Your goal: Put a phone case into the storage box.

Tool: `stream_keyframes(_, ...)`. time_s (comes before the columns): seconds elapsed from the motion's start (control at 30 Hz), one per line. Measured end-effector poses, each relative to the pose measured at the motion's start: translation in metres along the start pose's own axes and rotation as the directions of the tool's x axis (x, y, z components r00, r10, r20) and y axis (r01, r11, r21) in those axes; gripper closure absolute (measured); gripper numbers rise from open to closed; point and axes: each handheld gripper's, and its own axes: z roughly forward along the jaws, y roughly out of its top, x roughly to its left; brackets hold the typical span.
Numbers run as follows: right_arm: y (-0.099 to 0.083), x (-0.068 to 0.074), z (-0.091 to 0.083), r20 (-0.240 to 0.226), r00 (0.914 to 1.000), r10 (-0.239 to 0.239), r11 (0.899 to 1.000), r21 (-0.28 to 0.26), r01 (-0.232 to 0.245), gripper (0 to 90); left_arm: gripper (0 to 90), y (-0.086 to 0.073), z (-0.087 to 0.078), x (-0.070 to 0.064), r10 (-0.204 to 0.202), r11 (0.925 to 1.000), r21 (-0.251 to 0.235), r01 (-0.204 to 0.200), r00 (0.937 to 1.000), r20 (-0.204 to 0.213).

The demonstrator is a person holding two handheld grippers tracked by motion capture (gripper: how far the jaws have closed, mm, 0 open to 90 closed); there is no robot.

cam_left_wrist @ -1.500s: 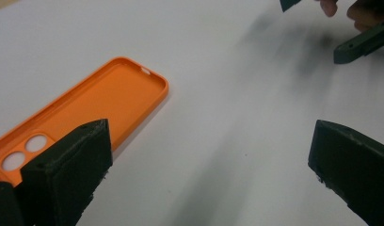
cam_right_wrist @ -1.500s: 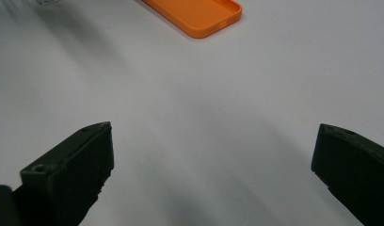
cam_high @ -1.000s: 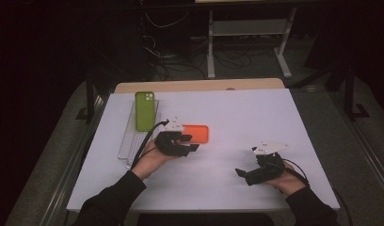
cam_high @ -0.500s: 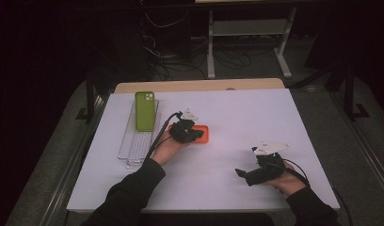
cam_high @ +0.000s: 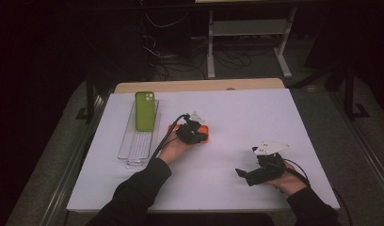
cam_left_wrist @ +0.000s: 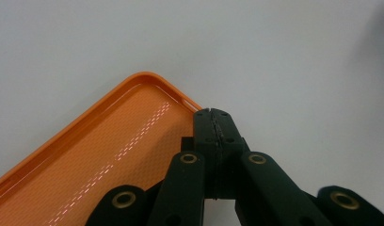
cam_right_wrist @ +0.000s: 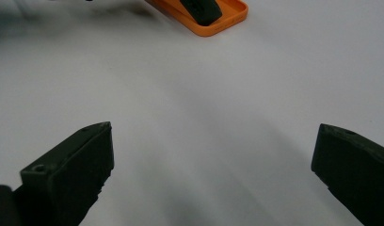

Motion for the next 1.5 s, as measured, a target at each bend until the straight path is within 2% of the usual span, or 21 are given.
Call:
stream_keyframes(0.27,0.000,0.000,0.000,0.005,1.0000,-0.005,1.000,-0.004,0.005,0.0,89.8,0.000,0.000,-0.006,0.011,0.9998,0.013,-0.012,0.9992,0.037)
stream_keyframes(0.47,0.000,-0.001,-0.001,0.006,1.0000,-0.006,1.000,-0.006,0.006,0.0,89.8,0.000,0.001,-0.024,0.030,0.9994,0.016,-0.031,0.9961,0.083)
stream_keyframes(0.5,0.000,-0.001,-0.001,0.007,1.0000,-0.007,1.000,-0.006,0.007,0.0,89.8,0.000,0.000,-0.026,0.057,0.9978,0.028,-0.059,0.9944,0.089)
stream_keyframes(0.57,0.000,-0.001,-0.001,0.008,0.9999,-0.009,1.000,-0.006,0.009,0.0,89.8,0.000,0.001,-0.033,0.050,0.9981,0.028,-0.054,0.9907,0.127)
stream_keyframes(0.6,0.001,-0.001,-0.001,0.006,1.0000,-0.004,1.000,-0.006,0.004,0.0,89.8,0.001,0.001,-0.036,0.066,0.9969,0.033,-0.071,0.9890,0.132)
stream_keyframes(0.63,0.001,0.000,-0.001,0.006,1.0000,-0.004,1.000,-0.006,0.004,0.0,89.8,0.000,0.002,-0.042,0.061,0.9977,0.022,-0.065,0.9887,0.137)
stream_keyframes(0.7,0.001,-0.001,-0.001,0.007,0.9999,-0.013,1.000,-0.010,0.013,0.0,89.8,0.000,0.001,-0.047,0.097,0.9935,0.043,-0.106,0.9822,0.160)
stream_keyframes(0.73,0.001,-0.001,-0.001,0.007,0.9999,-0.012,1.000,-0.011,0.012,0.0,89.8,-0.001,0.002,-0.053,0.093,0.9941,0.039,-0.101,0.9809,0.171)
stream_keyframes(0.77,0.001,-0.001,-0.002,0.007,0.9998,-0.019,1.000,-0.012,0.019,0.0,89.8,-0.001,0.001,-0.053,0.124,0.9891,0.056,-0.136,0.9759,0.180)
stream_keyframes(0.8,0.001,-0.001,-0.002,0.006,0.9999,-0.015,1.000,-0.012,0.015,0.0,89.8,-0.002,0.001,-0.058,0.115,0.9911,0.044,-0.125,0.9756,0.187)
stream_keyframes(0.87,0.001,0.000,-0.002,0.006,0.9999,-0.008,1.000,-0.010,0.008,0.0,89.8,-0.003,0.001,-0.065,0.138,0.9874,0.048,-0.150,0.9692,0.204)
stream_keyframes(0.9,0.001,0.000,-0.002,0.006,1.0000,-0.004,1.000,-0.009,0.004,0.0,89.8,-0.003,0.000,-0.069,0.151,0.9847,0.054,-0.165,0.9660,0.210)
stream_keyframes(0.93,0.001,0.000,-0.002,0.007,1.0000,-0.005,1.000,-0.009,0.005,0.0,89.8,-0.004,0.000,-0.074,0.145,0.9857,0.053,-0.160,0.9660,0.214)
stream_keyframes(1.03,0.001,0.000,-0.001,0.004,1.0000,-0.007,1.000,-0.001,0.007,0.0,89.8,-0.006,-0.003,-0.081,0.175,0.9788,0.064,-0.195,0.9567,0.233)
stream_keyframes(1.1,0.001,0.001,-0.001,0.002,1.0000,-0.007,1.000,0.003,0.007,0.0,89.8,-0.007,-0.004,-0.086,0.188,0.9765,0.059,-0.207,0.9542,0.232)
stream_keyframes(1.17,0.001,0.000,-0.001,0.006,0.9999,-0.016,1.000,0.000,0.016,0.0,89.7,-0.008,-0.004,-0.086,0.174,0.9806,0.048,-0.190,0.9567,0.233)
stream_keyframes(1.2,0.001,0.000,0.000,0.006,0.9999,-0.014,1.000,0.000,0.014,0.0,89.7,-0.007,-0.005,-0.083,0.195,0.9758,0.052,-0.212,0.9519,0.237)
stream_keyframes(1.3,0.001,0.000,0.000,0.005,0.9999,-0.013,1.000,0.000,0.013,0.0,85.5,-0.005,-0.012,-0.079,0.177,0.9816,0.028,-0.189,0.9571,0.229)
stream_keyframes(1.33,0.001,0.000,0.000,0.005,0.9999,-0.015,1.000,0.000,0.015,0.0,83.3,-0.004,-0.017,-0.078,0.163,0.9852,0.014,-0.171,0.9605,0.225)
stream_keyframes(1.4,0.000,0.000,0.000,0.005,1.0000,-0.005,1.000,-0.002,0.005,0.0,79.5,-0.002,-0.024,-0.073,0.162,0.9863,-0.004,-0.165,0.9618,0.221)
stream_keyframes(1.5,0.000,0.000,-0.001,0.007,0.9999,-0.008,1.000,-0.001,0.008,0.0,72.1,-0.002,-0.038,-0.065,0.141,0.9900,-0.034,-0.137,0.9687,0.204)
